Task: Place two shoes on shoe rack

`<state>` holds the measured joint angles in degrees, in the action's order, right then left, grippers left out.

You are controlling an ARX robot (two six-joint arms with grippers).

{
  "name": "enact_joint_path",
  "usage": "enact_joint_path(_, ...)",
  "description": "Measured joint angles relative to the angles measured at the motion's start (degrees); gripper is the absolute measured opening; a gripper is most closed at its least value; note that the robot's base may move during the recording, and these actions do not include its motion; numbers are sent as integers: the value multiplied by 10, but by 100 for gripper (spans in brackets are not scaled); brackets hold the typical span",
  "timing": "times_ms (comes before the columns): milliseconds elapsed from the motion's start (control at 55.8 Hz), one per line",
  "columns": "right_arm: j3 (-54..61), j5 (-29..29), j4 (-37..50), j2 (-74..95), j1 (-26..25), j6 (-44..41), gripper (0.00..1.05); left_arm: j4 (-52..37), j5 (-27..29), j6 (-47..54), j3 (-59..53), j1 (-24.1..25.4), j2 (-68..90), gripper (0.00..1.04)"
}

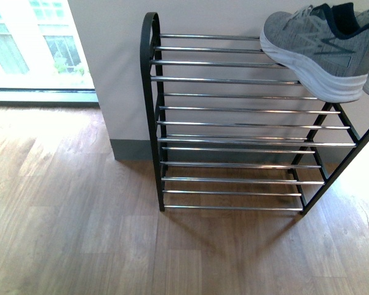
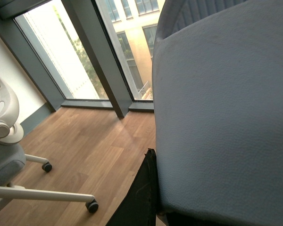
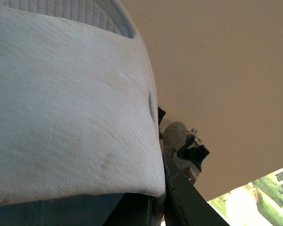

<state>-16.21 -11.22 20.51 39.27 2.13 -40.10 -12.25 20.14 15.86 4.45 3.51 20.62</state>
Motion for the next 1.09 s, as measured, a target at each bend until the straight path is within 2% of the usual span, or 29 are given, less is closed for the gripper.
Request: enact_joint_path(1094,0,-6,0,0,2,0,1,0,0,0,0,0,1,2)
